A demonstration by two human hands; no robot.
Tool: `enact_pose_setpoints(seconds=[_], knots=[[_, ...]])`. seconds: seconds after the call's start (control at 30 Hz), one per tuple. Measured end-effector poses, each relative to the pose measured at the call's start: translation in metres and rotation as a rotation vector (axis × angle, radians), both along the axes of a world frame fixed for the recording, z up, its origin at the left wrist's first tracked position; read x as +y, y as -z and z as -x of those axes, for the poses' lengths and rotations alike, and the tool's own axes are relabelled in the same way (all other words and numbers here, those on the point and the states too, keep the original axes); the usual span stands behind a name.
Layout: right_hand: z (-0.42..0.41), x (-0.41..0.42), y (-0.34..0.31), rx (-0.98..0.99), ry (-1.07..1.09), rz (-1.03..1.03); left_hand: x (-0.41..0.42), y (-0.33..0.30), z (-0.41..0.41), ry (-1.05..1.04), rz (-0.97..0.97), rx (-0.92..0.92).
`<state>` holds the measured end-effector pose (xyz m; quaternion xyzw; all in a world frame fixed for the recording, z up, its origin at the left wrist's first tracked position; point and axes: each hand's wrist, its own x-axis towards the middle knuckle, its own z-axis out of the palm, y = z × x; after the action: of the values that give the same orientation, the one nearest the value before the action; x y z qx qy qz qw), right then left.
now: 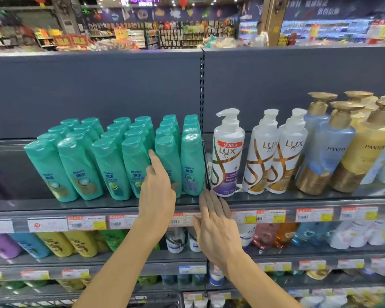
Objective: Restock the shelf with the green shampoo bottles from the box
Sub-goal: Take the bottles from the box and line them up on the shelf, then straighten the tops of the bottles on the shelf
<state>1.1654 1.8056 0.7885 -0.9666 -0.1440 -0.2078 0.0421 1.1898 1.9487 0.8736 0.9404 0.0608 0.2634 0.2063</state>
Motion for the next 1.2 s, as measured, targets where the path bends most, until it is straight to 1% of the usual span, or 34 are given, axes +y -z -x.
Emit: enact_pose_setpoints(seconds=[0.23, 0.5, 0.6, 0.77, 0.87, 1.0, 1.07, 1.1, 1.17, 1.2], knots=[[0.002, 0.000, -0.002, 0.002, -0.004, -0.003, -0.005, 0.004, -0.004, 0.005, 0.017, 0.012], [0.003, -0.002, -0.002, 0.017, -0.030, -0.013, -0.016, 0.013, -0.001, 0.045, 0.107, 0.046], [0.003, -0.003, -0.002, 0.014, -0.036, -0.034, -0.018, 0.012, 0.002, 0.060, 0.080, 0.019], [0.003, -0.003, -0.001, -0.005, -0.058, -0.043, -0.014, 0.010, 0.009, 0.003, -0.029, -0.083], [0.002, -0.004, 0.000, -0.016, -0.072, -0.057, -0.009, 0.009, 0.012, 0.000, -0.047, -0.061], [0.003, -0.003, -0.002, 0.004, -0.063, -0.020, -0.005, 0.003, 0.021, 0.049, -0.027, 0.011], [0.006, -0.003, -0.007, 0.045, -0.047, 0.011, 0.000, -0.001, 0.033, 0.118, -0.079, -0.023], [0.009, -0.004, -0.012, 0.071, -0.049, 0.013, 0.006, -0.004, 0.039, 0.154, -0.145, -0.061], [0.021, -0.008, -0.027, 0.090, -0.073, 0.007, 0.026, -0.012, 0.051, 0.188, -0.351, -0.143], [0.028, -0.012, -0.038, 0.056, -0.089, 0.020, 0.037, -0.017, 0.055, 0.187, -0.447, -0.169]])
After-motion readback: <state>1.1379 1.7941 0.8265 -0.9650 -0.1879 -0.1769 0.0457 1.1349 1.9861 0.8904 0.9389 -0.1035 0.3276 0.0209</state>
